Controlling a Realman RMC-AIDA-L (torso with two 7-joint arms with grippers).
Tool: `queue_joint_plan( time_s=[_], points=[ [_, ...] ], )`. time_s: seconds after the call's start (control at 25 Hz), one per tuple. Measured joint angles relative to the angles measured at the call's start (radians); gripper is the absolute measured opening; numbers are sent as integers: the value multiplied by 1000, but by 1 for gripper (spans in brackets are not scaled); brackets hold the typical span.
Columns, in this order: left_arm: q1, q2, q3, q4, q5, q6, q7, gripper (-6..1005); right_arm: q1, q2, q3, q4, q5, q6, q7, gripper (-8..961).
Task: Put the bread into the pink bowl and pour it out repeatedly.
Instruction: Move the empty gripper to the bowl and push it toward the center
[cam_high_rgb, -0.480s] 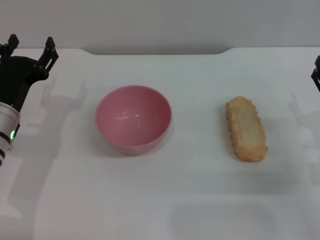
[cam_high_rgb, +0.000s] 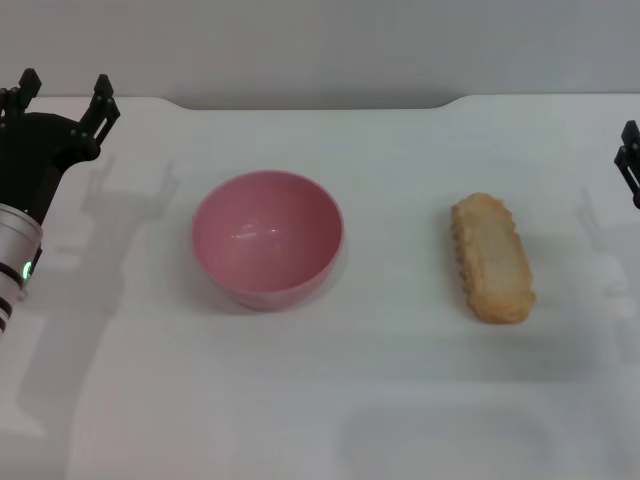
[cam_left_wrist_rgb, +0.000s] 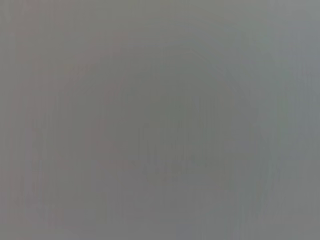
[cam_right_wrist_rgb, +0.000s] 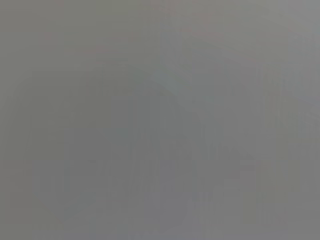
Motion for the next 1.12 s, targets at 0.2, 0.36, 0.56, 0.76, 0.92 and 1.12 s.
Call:
queue_joint_plan(
  time_s=[0.2,0.36,0.56,0.76,0.92,1.12],
  points=[
    [2,1,8,9,3,-6,0,845,1,0,4,-7,3,23,7,786],
    [60,14,41,130,16,-57,-8,844,-8,0,6,-23,58,24,10,783],
    [162,37,28,421,120,-383,4,844,-17,2,5,-32,87,24,50,779],
    [296,41,-22,871,245,-898,67,844,-21,-2,5,-33,87,29,115,775],
    [328,18,-47,1138,303,-1372,166,843,-18,-3,5,-35,86,47,116,772],
    [305,15,-32,1209,294,-1595,166,843,-13,-5,11,-44,88,78,117,769]
  ],
)
